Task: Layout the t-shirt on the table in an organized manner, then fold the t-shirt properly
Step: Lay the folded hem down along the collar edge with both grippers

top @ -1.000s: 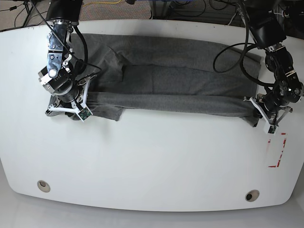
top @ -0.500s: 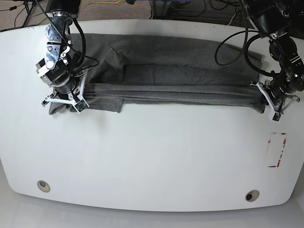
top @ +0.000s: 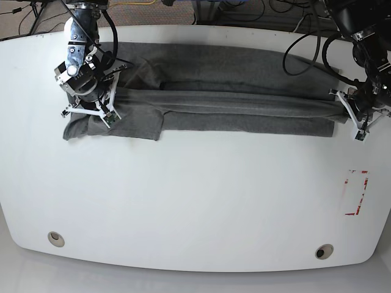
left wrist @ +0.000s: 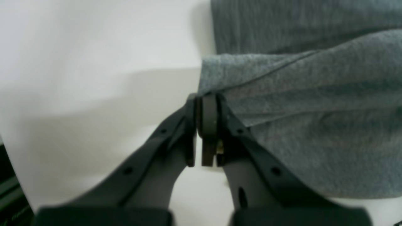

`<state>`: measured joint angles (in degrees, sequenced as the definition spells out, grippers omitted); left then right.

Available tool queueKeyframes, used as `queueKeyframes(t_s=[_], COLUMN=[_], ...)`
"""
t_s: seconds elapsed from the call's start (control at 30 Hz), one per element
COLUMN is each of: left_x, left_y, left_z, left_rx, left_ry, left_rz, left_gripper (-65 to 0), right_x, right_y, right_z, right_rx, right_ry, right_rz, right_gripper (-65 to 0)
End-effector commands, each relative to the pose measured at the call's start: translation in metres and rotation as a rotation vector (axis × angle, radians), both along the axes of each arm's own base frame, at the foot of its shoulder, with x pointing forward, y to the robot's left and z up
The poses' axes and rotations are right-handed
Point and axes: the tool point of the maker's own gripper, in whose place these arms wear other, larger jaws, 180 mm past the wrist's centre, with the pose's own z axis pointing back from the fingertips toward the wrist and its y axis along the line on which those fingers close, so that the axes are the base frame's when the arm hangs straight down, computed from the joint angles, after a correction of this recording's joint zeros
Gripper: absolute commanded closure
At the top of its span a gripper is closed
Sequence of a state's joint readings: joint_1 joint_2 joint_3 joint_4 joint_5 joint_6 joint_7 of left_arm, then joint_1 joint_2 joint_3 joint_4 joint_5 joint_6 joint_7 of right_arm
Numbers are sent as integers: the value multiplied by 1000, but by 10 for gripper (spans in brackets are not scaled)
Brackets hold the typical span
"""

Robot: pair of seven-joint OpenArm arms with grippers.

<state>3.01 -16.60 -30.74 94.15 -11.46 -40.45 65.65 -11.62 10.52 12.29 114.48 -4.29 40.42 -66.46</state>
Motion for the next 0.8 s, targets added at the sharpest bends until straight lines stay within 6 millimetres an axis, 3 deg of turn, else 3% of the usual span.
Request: queueKeyframes(t_s=[0.0, 0.13, 0.2, 0.37, 0.7, 0.77], left_x=[1, -4, -5, 3, 25, 28], left_y=[14, 15, 16, 16, 14, 14], left_z=[12, 9, 9, 30, 103, 107], left_rx=[51, 59, 61, 107, 242, 244], left_ry=[-3, 32, 38, -19, -157, -164], left_rz=[13, 20, 21, 3, -4, 2], left_gripper=[-15, -121, -196, -340, -360, -360], right_x=[-2, -3, -3, -3, 20, 23], right_y=[-7, -4, -10, -28, -61, -63], right_z=[4, 3, 8, 15, 48, 52], right_rx=[-35, -24, -29, -6, 102, 132], right_ry=[-2, -1, -17, -49, -201, -227], right_rz=[-24, -30, -52, -152, -301, -314], right_gripper=[-254, -404, -433, -393, -317, -317])
